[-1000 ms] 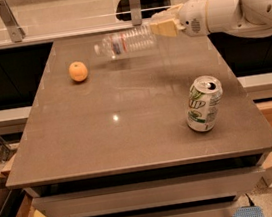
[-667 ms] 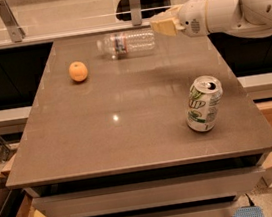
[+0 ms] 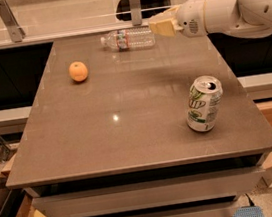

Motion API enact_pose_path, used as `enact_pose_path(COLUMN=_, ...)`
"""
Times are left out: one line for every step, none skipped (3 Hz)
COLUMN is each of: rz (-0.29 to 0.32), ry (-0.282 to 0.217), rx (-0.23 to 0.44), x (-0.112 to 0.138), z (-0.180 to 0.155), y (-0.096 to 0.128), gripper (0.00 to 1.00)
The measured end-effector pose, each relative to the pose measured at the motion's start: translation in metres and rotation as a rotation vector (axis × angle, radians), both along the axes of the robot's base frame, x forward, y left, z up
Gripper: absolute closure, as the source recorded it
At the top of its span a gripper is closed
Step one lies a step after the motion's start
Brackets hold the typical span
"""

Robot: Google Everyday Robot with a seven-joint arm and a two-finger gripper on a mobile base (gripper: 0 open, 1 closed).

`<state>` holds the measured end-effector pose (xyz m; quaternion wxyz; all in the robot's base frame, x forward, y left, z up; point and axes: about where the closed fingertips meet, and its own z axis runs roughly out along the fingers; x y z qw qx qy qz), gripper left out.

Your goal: Move water bottle near orange

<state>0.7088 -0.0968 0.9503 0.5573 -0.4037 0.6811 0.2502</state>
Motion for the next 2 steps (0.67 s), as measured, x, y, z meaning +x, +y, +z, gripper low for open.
enact_pose_path(rz=0.005, ry=0.001, rx=0.001, x=0.0001, z=-0.0006, y=0.0031, gripper=0.82)
enact_pose_path(rz=0.009, ry=0.002, rx=0.001, x=0.0002, z=-0.0013, y=0.0061, gripper=0.58)
